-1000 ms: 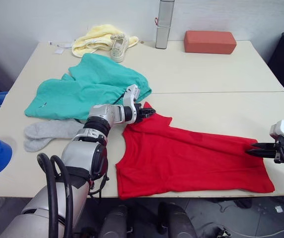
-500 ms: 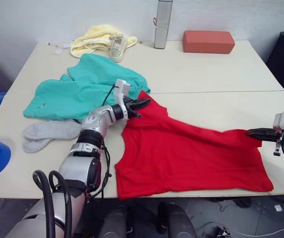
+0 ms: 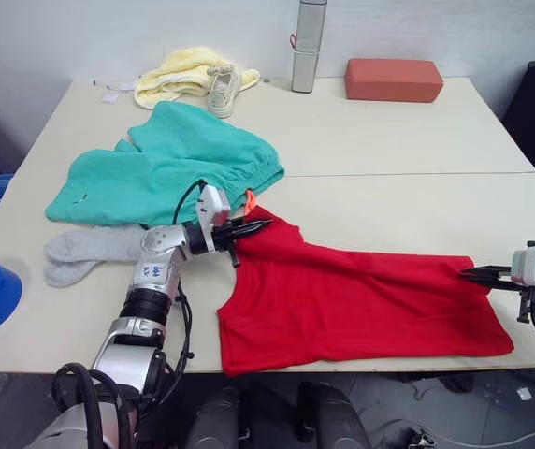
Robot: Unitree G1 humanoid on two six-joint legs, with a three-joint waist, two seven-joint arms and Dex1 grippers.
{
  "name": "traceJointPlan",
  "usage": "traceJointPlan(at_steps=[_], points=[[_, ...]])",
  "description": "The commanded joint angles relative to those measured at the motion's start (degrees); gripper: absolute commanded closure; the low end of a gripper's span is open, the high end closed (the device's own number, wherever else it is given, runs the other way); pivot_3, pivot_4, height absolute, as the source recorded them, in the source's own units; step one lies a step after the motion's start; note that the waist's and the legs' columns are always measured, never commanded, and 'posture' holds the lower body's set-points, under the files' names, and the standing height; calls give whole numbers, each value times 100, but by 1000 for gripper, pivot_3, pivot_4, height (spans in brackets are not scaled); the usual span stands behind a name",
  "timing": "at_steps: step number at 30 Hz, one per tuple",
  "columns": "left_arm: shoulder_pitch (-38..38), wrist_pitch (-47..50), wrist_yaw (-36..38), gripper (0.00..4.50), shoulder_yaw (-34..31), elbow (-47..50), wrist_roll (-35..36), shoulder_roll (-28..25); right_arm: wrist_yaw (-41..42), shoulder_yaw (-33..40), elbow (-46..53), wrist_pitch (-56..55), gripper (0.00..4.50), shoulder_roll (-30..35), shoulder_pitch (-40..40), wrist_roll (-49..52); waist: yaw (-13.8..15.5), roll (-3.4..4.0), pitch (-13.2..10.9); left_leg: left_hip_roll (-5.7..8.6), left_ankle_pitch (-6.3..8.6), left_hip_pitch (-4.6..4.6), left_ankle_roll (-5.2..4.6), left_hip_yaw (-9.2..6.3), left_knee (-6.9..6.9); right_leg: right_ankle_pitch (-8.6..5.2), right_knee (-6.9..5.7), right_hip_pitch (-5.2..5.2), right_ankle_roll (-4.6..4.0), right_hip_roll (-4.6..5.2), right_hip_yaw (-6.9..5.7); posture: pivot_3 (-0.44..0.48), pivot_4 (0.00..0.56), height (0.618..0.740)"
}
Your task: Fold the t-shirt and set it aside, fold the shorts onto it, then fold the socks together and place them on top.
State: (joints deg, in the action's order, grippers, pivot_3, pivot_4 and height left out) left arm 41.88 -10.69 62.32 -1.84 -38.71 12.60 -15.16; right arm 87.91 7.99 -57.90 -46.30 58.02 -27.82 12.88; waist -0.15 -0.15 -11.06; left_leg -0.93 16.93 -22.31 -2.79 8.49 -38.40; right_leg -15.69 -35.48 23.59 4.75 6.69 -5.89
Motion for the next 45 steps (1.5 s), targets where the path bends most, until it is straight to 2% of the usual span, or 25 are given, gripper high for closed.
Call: traceJointPlan(at_steps=[1,4,14,22,25,26,30,35,37,39,42,45], points=[[-80,-817,155,4500,42,146,-40,-78,39,107,-102,-611,4456,36,59,23,-2,0,0,0,0,0,-1,0,0,0,0,0,0,0,0,0,150,740],[-168,-1419,382,4500,72,68,16,-106,129,57,-219,-897,4456,46,69,14,-10,0,0,-1,1,1,-1,0,1,0,0,0,0,0,-1,0,150,740],[-607,-2583,1086,4500,329,-16,30,-288,6,-10,-497,-1573,4456,146,68,-108,-7,1,1,-2,2,1,-5,-4,-1,0,2,-2,-1,2,-2,0,150,740],[-756,-3041,1469,4500,487,-278,-11,-494,-29,-41,-502,-1714,4456,111,309,-102,-8,1,1,-2,4,1,-8,-9,-4,-1,3,-6,-2,7,-2,0,150,740],[-774,-2761,1545,4500,529,-313,46,-529,129,48,-359,-1332,4456,38,409,155,-11,2,1,-2,5,1,-9,-11,-3,-1,3,-6,-2,7,-1,0,150,740],[-803,-2704,1663,4049,567,-249,90,-549,224,71,-284,-1089,4299,32,460,259,-14,1,1,-2,5,1,-9,-12,-4,-1,3,-6,-3,8,0,0,150,740],[-885,-2664,1888,3002,641,-36,139,-649,419,75,14,-790,3286,100,645,553,-21,4,2,-3,6,1,-10,-13,-3,-1,3,-7,-3,8,1,0,150,740],[-1030,-2500,2336,1355,702,373,401,-844,459,-32,524,-94,1511,369,1041,990,-10,5,3,-4,8,0,-11,-18,-3,-2,3,-6,-5,13,10,0,150,740],[-1148,-1699,2501,762,678,904,732,-1065,459,9,1123,1102,871,619,1326,1400,-11,6,3,-3,11,-1,-11,-18,-2,-3,4,-6,-6,16,15,0,150,740],[-1315,-290,2573,42,677,1725,1109,-1536,314,277,1870,2432,93,761,1372,1833,-46,6,3,-3,15,-1,-14,-22,0,-5,0,-6,-9,22,21,0,150,740],[-1441,544,2378,1,706,2312,1238,-1823,179,479,2494,3153,16,840,1621,1964,-79,11,6,-6,16,-1,-11,-36,3,-9,-4,-8,-17,24,13,0,150,740],[-1134,2105,1328,1,674,2830,1257,-1804,-19,700,3044,3595,16,799,1955,1978,-4,11,6,-3,18,-1,-8,-45,3,-10,0,-17,-18,25,3,0,150,740]])
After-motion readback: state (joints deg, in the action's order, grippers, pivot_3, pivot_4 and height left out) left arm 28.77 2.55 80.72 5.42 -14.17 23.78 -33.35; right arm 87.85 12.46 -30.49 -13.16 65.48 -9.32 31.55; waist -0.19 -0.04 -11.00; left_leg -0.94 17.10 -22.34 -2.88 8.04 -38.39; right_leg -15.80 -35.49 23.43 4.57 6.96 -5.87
